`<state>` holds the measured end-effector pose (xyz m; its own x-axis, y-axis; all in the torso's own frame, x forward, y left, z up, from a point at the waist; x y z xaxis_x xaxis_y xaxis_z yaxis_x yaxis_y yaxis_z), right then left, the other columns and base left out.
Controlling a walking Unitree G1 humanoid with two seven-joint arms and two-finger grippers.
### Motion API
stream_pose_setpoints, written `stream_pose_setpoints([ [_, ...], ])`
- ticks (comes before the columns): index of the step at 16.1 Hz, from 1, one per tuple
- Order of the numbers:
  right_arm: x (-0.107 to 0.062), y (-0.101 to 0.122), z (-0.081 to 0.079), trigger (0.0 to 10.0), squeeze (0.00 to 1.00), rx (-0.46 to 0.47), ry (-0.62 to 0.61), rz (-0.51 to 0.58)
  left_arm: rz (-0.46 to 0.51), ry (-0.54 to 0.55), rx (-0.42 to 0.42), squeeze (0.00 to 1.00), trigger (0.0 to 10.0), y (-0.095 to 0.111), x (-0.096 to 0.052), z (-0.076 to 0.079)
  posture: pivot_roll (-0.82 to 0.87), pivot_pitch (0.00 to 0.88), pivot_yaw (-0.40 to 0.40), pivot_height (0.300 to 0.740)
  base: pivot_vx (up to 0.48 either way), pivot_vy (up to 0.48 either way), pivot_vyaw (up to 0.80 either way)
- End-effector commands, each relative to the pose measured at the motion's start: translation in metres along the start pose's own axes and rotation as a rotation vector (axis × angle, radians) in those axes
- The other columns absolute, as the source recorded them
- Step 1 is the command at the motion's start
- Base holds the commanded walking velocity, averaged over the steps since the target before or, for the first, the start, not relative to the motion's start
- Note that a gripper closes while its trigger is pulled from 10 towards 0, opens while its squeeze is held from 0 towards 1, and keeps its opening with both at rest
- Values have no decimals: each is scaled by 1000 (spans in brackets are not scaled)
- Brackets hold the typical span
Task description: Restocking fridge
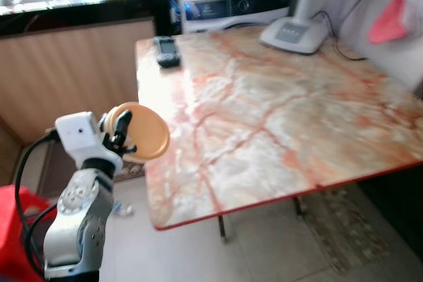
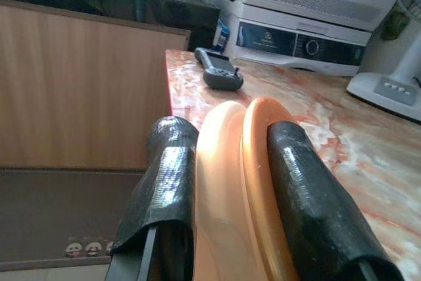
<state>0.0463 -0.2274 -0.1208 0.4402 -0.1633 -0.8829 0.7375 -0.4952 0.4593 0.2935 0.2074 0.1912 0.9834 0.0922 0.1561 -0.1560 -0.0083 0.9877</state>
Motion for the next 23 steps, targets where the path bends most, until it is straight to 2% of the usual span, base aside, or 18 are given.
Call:
stream_pose_setpoints([
  [1, 1, -6, -10, 10000, 0, 8, 34, -22, 8, 0, 1, 0, 10000, 1, 1, 2, 153, 56, 36, 740, 0, 0, -800],
  [5, 1, -6, -10, 10000, 0, 2, 37, -24, 8, 3, -4, 0, 10000, 1, 2, 2, 154, 55, 33, 740, 0, 274, -800],
  [9, 1, -6, -10, 10000, 0, 0, 38, -29, 13, 3, -6, 0, 10000, 1, 2, 3, 153, 56, 32, 740, 0, 0, -800],
  [11, 0, -7, -10, 10000, 0, -1, 39, -29, 13, 2, -10, 0, 10000, 1, 2, 3, 152, 57, 32, 740, 0, 480, -800],
  [23, 0, -8, -10, 10000, 0, 0, 40, -34, 38, -40, -18, 0, 10000, 5, 3, 11, 155, 62, 35, 740, 0, 0, -800],
])
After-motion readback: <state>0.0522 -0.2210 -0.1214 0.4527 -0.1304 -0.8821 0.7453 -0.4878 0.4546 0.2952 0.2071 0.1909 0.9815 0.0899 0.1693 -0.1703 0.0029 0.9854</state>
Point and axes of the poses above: a point about 5 cm out from each wrist's last joint towards the gripper, its own x axis pointing out of the wrist towards the gripper, its own y axis along the axis of the wrist's last joint, z = x × y, the point moved 1 cm from there along x, pointing out of the wrist towards the gripper, and after that the axes turned 12 degrees about x, right-handed, at the moved point
